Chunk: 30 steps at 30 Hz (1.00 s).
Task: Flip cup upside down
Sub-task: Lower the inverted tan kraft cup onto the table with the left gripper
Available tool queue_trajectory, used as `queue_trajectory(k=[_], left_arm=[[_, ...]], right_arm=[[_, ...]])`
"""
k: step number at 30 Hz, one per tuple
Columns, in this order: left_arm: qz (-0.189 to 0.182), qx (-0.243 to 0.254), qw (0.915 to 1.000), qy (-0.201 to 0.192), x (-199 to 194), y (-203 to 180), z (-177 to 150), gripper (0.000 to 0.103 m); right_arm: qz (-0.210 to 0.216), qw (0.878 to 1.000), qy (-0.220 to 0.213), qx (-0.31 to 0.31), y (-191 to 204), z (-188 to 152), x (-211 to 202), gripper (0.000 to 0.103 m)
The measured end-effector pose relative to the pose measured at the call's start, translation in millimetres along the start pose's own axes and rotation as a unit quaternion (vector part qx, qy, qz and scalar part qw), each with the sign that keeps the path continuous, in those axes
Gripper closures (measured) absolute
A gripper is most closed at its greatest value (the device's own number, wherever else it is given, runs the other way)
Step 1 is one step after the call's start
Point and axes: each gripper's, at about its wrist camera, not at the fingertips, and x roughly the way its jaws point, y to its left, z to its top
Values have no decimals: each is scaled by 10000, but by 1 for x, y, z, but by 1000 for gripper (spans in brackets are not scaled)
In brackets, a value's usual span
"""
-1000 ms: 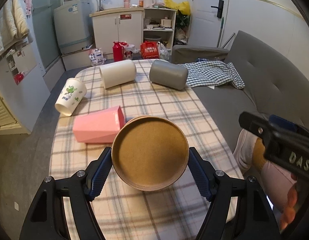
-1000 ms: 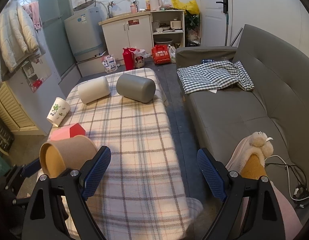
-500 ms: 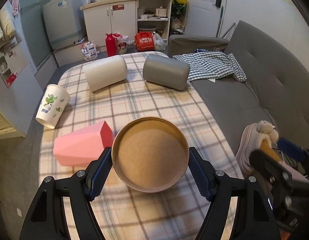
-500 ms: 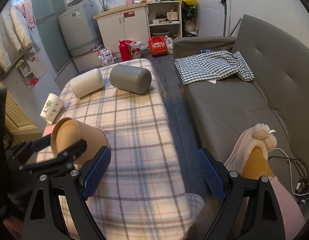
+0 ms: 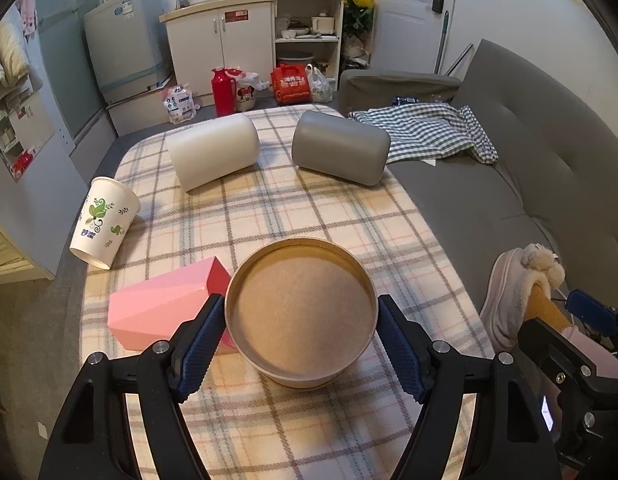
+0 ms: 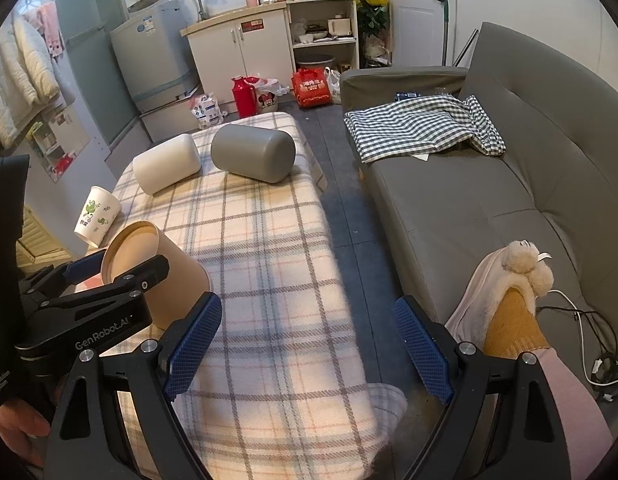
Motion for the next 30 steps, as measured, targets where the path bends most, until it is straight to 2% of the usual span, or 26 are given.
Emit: queue_trajectory(k=[5,15,23,29,30], left_arm=[[23,-88,9999,-77,-15,4,2,24],[38,-229,9967,-776,-83,18,6,21],[391,-280,9873,-1517,-130,35,-23,19],[604,-692,9776,-1891,-140,51,-52,18],[599,-736,9767,-1925,-139,53,-56,14]], right_arm=[[-18,9999,-142,-9,-2,-3,-7,14],[71,9982,-570,-191,7,-7,-34,14],[289,9936,-1001,-437,19,-9,-58,14],[516,9895,-1164,-691,32,-20,-61,14],[536,9891,-1170,-717,33,-22,-60,14]])
